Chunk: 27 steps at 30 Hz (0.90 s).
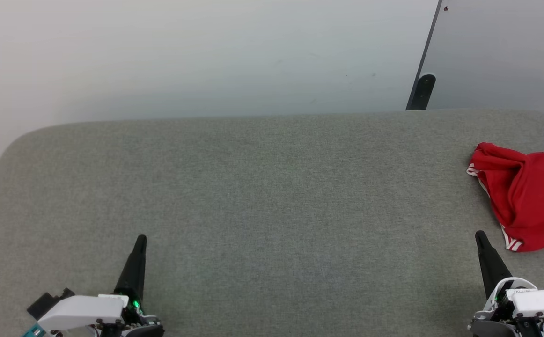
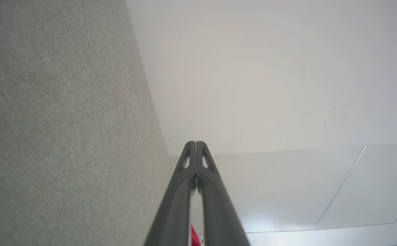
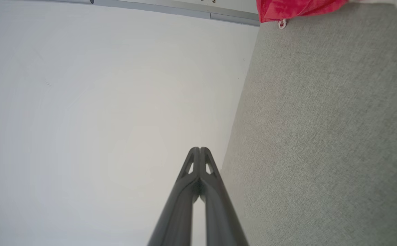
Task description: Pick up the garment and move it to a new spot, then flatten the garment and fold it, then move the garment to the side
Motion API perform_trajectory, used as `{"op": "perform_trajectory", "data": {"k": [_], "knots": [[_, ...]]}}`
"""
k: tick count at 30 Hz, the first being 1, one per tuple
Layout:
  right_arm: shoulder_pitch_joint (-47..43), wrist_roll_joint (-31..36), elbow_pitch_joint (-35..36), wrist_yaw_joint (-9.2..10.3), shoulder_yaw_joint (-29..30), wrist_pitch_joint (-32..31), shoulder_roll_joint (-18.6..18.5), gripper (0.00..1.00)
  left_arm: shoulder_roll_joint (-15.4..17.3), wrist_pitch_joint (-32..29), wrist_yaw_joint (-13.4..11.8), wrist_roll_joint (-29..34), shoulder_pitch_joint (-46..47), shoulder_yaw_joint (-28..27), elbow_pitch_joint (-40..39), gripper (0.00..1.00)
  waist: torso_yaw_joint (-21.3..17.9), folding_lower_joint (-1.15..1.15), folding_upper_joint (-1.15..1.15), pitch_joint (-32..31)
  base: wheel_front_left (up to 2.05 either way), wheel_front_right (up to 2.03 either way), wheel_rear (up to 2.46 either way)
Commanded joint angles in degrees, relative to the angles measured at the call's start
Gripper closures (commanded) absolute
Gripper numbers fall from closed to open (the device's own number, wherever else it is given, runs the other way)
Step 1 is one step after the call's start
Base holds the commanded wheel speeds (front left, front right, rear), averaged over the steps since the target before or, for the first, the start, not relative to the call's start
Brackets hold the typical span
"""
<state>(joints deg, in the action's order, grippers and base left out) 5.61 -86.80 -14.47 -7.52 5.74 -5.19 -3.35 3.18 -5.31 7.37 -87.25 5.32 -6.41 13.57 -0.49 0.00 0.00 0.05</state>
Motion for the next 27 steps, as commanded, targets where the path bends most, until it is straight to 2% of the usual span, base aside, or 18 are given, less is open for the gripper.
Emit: {"op": "perform_trajectory", "data": {"k": [1,13,27], "knots": [[0.9,-1.6,0.3,0.05,0.4,-0.5,0.2,1.00,-0.1,-0.3,0.2,-1.5,0.7,-0.2,0.1,1.00,0.1,0.00,0.00,0.0,0.00,0.00,0.00],[1.0,-5.9,0.6,0.06,1.0,-1.5,0.6,1.00,-0.4,-1.4,0.2,-5.3,1.2,-0.2,0.6,1.00,0.5,0.00,0.00,0.1,0.00,0.00,0.00],[0.7,-5.7,0.6,0.06,0.9,-1.5,0.6,1.00,-0.4,-1.4,0.2,-5.2,1.2,-0.2,0.5,1.00,0.5,0.00,0.00,0.1,0.00,0.00,0.00]]}}
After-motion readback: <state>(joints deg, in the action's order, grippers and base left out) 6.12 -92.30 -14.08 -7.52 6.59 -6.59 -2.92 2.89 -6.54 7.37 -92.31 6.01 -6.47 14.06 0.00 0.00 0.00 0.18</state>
